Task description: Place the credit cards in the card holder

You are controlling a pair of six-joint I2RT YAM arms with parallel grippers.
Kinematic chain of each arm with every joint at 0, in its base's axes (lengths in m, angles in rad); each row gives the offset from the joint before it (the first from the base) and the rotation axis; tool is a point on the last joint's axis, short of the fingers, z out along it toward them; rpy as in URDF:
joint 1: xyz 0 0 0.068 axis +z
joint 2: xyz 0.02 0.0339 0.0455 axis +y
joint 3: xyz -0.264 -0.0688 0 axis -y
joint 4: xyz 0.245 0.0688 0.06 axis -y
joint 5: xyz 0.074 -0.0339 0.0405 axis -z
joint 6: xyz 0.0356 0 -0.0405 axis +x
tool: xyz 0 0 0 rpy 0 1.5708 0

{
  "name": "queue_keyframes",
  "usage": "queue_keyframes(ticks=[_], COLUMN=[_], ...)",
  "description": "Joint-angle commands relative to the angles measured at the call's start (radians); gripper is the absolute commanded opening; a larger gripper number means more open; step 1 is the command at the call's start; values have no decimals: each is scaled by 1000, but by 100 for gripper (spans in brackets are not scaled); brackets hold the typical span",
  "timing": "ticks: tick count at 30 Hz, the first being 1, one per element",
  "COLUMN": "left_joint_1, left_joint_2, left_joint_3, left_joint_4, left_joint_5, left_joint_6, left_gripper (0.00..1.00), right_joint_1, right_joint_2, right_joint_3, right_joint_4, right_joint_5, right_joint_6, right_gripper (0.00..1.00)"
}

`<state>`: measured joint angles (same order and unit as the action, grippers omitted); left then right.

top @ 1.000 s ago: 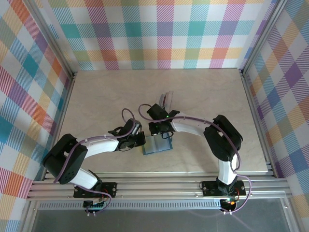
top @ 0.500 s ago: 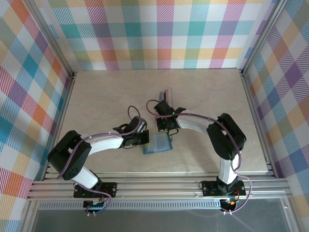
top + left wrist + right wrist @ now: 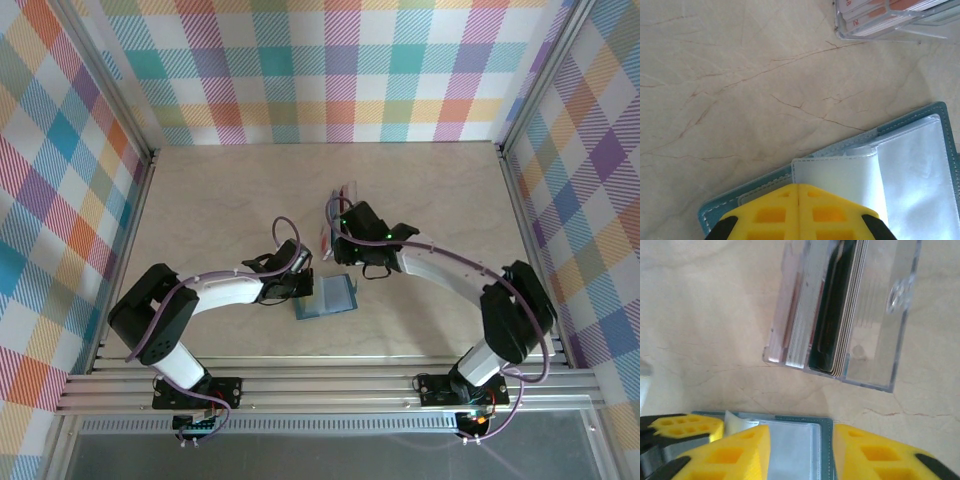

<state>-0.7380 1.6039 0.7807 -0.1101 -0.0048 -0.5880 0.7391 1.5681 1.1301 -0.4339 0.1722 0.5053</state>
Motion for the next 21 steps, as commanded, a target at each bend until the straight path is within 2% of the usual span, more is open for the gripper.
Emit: queue_keyframes(ticks=[1, 13, 21], left_joint_1=[-8, -10, -9], left_joint_2=[-27, -53, -53], left_joint_3=[15, -21, -38], left_joint_4=[-55, -59, -49], left_joint_5=[-32, -58, -64], left_joint_6=[28, 34, 31], left_gripper=[7, 7, 7], right_joint_1=[3, -31, -61], right_joint_2=[16, 192, 267], right_joint_3=[73, 309, 386], right_joint_4=[-74, -204, -250], right_joint_5=[9, 78, 89], right_joint_6=[-38, -98, -120], right_gripper=[42, 41, 41])
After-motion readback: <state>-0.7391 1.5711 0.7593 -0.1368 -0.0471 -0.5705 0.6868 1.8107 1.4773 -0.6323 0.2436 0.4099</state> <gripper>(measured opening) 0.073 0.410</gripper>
